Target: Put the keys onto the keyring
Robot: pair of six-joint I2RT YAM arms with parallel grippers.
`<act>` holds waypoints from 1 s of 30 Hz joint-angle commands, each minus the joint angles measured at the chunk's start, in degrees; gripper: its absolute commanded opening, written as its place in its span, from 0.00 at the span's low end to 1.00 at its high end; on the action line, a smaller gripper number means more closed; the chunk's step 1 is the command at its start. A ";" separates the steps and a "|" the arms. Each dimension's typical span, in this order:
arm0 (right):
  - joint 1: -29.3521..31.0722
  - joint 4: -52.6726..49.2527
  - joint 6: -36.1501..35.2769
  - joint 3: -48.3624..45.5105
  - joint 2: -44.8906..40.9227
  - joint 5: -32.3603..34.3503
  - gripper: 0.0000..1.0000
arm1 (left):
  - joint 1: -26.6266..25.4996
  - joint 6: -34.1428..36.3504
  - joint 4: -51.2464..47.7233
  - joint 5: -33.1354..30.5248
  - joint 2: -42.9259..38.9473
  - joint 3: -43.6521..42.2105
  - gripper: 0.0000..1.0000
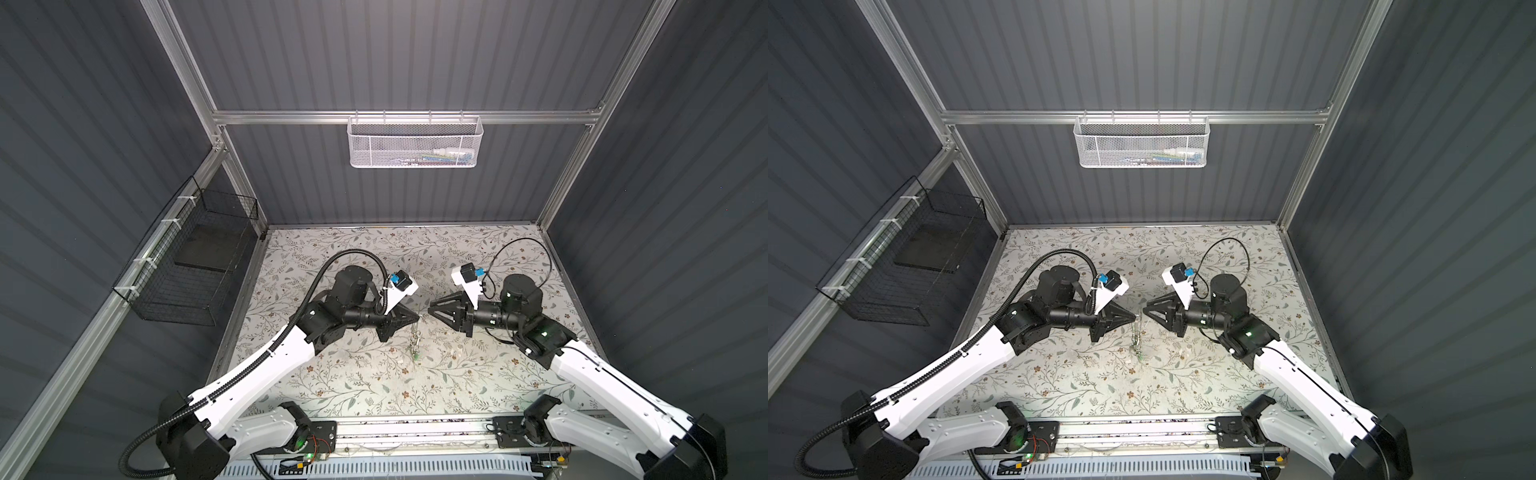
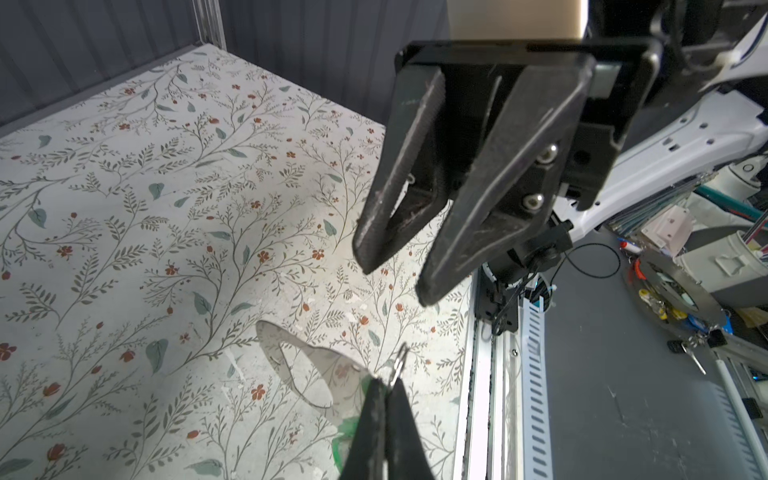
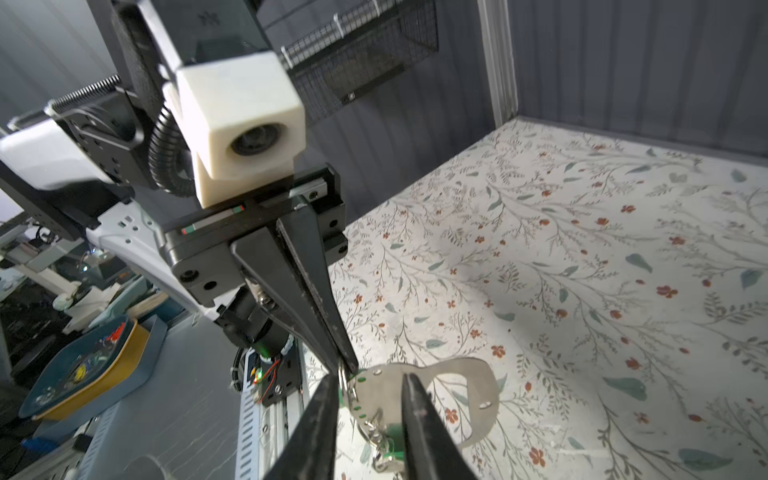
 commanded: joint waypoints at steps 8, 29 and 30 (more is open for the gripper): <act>2.17 -7.40 -4.34 4.77 4.50 -3.91 0.30 | -0.20 5.44 -5.53 1.65 0.30 2.99 0.00; 4.47 -8.91 -5.49 7.03 9.14 -4.96 0.17 | -0.20 4.65 -4.95 3.54 1.28 3.29 0.00; 4.50 -9.09 -5.58 7.12 9.35 -5.14 0.15 | -0.20 4.65 -4.80 3.39 1.11 3.23 0.00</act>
